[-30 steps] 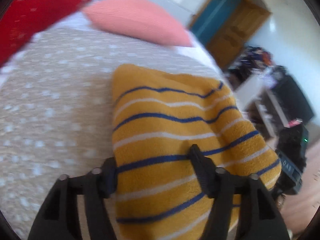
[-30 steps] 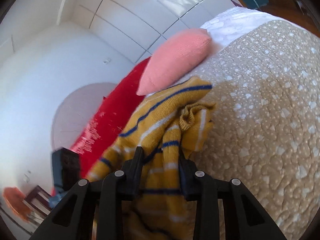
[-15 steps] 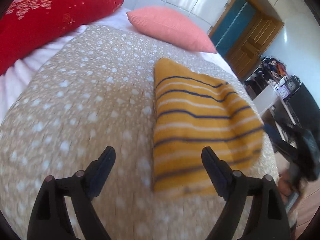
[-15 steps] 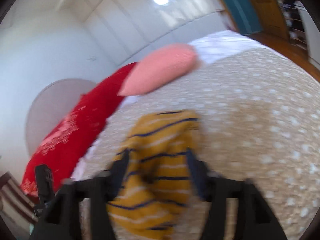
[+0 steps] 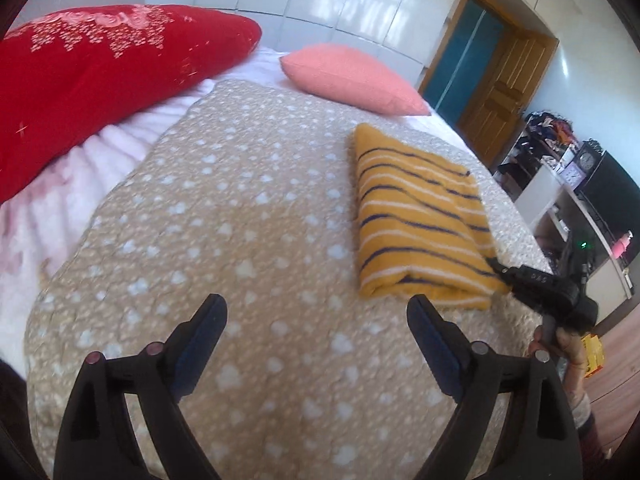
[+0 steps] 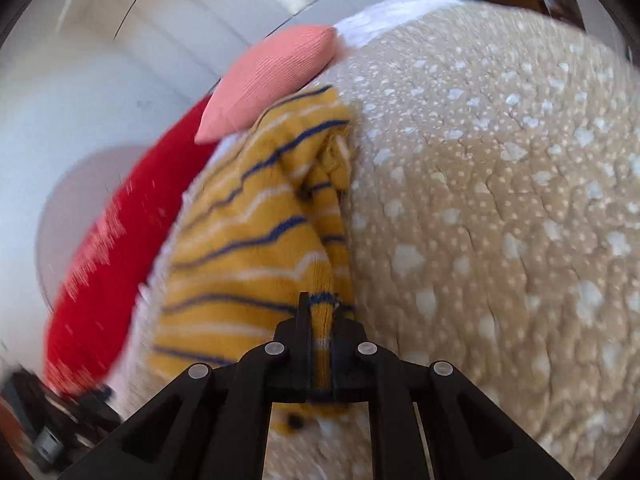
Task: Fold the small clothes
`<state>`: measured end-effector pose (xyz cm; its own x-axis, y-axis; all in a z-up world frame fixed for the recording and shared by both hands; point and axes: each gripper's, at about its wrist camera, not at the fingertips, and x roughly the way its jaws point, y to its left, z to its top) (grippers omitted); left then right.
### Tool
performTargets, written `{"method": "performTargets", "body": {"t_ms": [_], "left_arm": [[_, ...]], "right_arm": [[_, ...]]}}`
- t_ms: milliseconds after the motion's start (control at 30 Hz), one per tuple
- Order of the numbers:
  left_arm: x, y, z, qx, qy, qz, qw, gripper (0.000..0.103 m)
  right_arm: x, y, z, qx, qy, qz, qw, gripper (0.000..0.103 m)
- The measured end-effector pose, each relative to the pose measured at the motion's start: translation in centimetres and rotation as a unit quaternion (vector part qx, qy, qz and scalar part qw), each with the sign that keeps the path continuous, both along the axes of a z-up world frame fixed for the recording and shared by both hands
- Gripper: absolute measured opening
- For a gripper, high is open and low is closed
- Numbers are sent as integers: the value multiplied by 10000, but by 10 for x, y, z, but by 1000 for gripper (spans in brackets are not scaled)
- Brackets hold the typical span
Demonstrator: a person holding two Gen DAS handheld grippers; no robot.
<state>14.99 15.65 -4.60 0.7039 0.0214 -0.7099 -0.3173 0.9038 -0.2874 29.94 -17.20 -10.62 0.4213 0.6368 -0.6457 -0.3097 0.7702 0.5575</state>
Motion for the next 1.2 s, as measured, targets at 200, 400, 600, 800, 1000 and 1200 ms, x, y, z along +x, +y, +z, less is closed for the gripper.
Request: {"method": "performTargets", "body": {"t_ms": [200,400,600,800,1000,1200], "left_arm": [[-18,-12,4,387,-70,146,9991,91],[-33,-39,17,1469,-409,448,9873,93],[-65,-69,48,2510,-1307,997,9539,103],[-87,-83,81,2393,-1832,1003,9482,103],[-101,-102,105,2512,-1782,829,9478,103],[-121,-120,123,2420,-1665,496,9546,103]], "right_arm": [[-2,-13,15,-63,-236,-261,9994,27],[-48,-19,28,-342,-703,-296,9965,43],[-108,-33,25,-411,-718,-284,9962,51],[-139,-54,48,-461,-890,-547,9935,58],[-165,-48,80,-610,-1218,-649,9885,68],[-198,-24,103,-1031,-1580,-383,9813,71]]}}
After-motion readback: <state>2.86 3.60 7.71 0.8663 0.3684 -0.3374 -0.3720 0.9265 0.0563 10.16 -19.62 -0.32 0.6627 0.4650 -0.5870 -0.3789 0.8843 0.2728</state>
